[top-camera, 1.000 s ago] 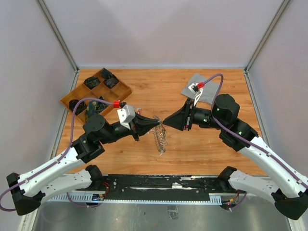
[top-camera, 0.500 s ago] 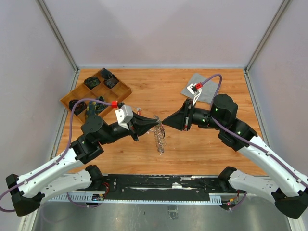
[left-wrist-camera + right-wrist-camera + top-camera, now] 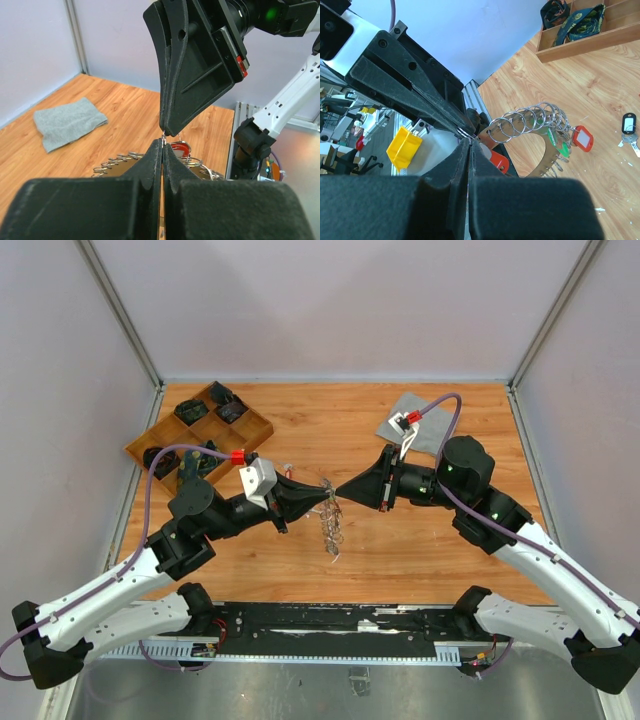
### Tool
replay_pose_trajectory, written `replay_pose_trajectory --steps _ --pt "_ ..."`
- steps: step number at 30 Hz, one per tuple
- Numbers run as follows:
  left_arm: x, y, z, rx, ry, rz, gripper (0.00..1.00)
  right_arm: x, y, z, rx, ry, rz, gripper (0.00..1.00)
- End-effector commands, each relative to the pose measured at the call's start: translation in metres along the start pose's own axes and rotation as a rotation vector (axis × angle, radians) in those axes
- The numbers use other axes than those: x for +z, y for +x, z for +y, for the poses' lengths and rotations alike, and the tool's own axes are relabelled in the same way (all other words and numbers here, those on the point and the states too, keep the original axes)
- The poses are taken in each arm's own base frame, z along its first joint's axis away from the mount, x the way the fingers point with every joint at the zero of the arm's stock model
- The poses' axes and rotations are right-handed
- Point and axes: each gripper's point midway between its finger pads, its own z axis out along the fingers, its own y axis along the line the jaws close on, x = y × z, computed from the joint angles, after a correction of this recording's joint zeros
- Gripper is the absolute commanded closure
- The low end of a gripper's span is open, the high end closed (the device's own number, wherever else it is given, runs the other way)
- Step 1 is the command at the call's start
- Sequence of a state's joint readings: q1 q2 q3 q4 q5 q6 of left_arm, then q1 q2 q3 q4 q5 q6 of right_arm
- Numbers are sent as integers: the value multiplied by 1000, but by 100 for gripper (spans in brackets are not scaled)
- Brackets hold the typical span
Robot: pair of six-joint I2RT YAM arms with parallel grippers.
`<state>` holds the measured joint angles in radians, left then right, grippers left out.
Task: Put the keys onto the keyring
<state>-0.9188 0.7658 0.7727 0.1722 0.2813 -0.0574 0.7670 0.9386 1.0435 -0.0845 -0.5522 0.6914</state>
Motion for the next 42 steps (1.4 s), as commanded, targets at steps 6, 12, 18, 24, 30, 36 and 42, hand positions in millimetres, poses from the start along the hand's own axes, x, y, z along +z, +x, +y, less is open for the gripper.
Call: replay_pose_trajectory --steps 6,12,18,24,30,36,42 --pt "-3 -30 -4 26 8 -96 100 -3 0 0 -25 29 0 99" --pt "-3 -30 -4 28 8 -102 99 -6 5 -7 -29 73 20 99" --pt "-2 -31 -8 26 34 -105 100 0 8 -7 -22 57 37 100" --pt "-1 -31 -13 18 59 -111 100 6 9 -3 -30 24 45 99" --pt "-2 -33 -14 15 62 -123 99 3 5 0 -79 14 30 94" --pt "-6 -42 -17 -1 72 -168 100 -13 -10 12 -304 -26 -63 83" --pt "-13 -52 -32 -41 144 -243 99 -27 -11 28 -548 -126 -99 74"
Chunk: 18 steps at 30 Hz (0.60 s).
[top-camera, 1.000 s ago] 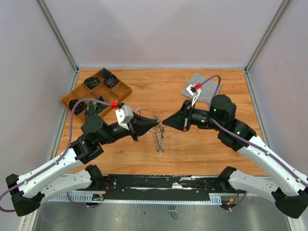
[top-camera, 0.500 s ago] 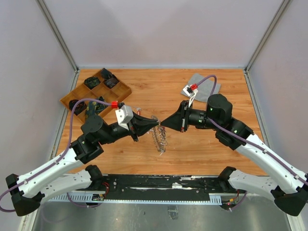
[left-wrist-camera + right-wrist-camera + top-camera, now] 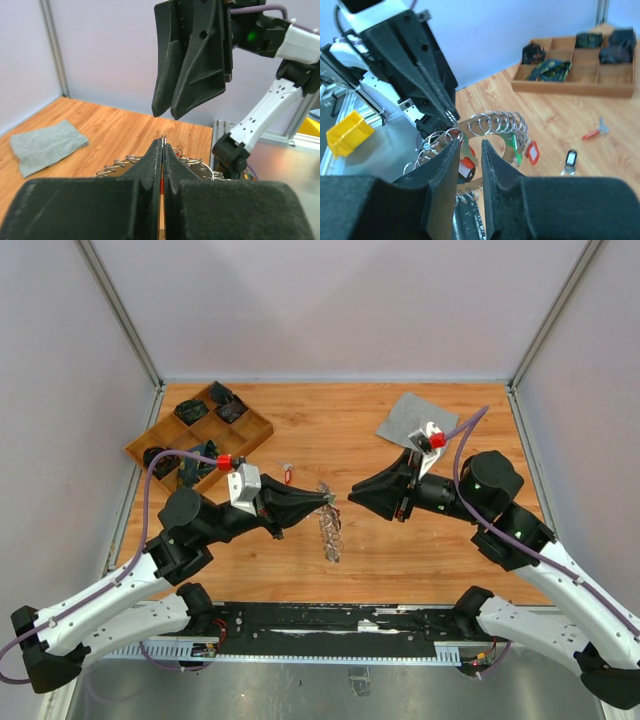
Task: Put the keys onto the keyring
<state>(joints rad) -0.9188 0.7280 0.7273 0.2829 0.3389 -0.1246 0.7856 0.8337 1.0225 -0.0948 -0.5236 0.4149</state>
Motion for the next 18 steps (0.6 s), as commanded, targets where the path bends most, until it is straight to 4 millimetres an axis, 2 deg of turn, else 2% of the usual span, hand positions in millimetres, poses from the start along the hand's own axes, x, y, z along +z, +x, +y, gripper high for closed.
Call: replay_pose_trajectory --steps 1,7,12,18 --pt "-4 -38 -21 -10 89 -164 100 -4 -10 20 -268 -132 -48 73" --pt "-6 -43 -33 -34 158 -204 100 -6 -11 39 -420 -264 -67 66" --pt "-5 -44 -38 -32 186 -212 99 -3 -14 49 -424 -335 -75 65" --pt "-3 -42 -39 -34 200 -207 100 2 -8 53 -397 -380 -57 66"
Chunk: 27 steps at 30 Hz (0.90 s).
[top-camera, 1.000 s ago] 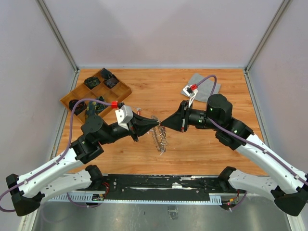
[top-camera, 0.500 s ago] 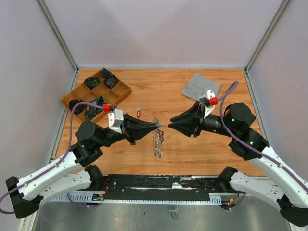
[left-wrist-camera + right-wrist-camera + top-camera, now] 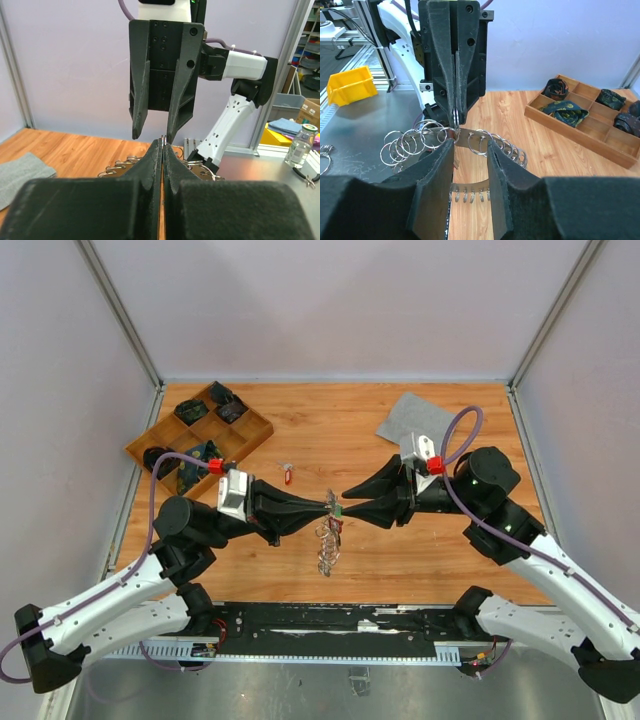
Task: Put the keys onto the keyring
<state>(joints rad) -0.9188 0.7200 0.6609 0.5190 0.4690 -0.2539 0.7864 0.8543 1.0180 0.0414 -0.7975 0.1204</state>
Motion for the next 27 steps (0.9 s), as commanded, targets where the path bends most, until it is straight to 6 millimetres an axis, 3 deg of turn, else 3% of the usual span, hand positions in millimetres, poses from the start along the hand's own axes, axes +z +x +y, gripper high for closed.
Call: replay_pose_trajectory --steps 1,27 --pt "4 -20 -9 27 44 -71 99 6 -8 15 -42 -89 -36 67" --pt "5 -25 -12 49 62 -84 99 16 10 16 3 -118 3 77"
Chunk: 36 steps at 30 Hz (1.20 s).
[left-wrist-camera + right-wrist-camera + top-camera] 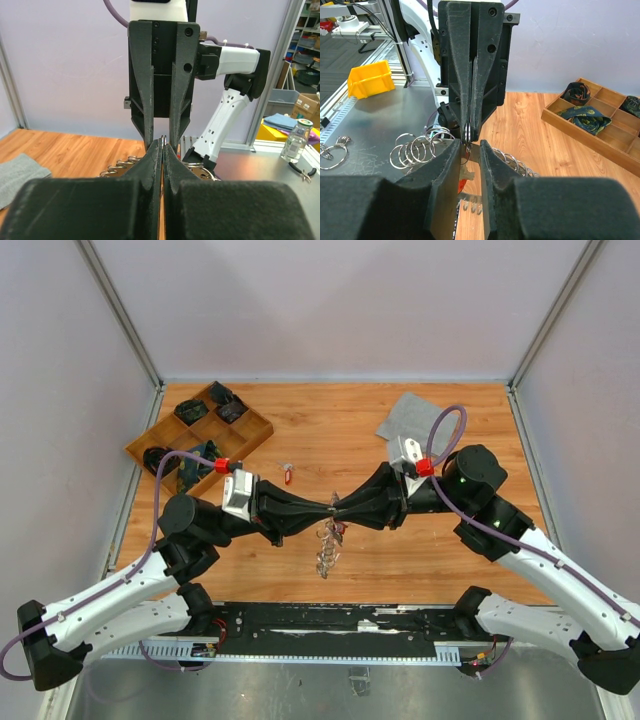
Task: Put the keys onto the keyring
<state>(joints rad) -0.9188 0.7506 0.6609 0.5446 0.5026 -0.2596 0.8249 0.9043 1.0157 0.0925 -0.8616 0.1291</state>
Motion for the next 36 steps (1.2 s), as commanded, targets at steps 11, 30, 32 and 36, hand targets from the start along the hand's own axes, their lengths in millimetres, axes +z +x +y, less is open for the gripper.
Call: replay_pose_trajectory --steps 11,30,32,36 --pt "0 -33 -10 63 30 -103 99 2 3 1 -12 -1 -5 82" --pt "0 -21 -4 84 11 -27 71 -11 3 -4 -12 53 175 99" --pt "0 -17 -2 88 -3 -1 67 -17 9 -5 -7 65 249 99" --pt "0 -9 8 100 -45 63 66 -30 22 -3 2 53 407 99"
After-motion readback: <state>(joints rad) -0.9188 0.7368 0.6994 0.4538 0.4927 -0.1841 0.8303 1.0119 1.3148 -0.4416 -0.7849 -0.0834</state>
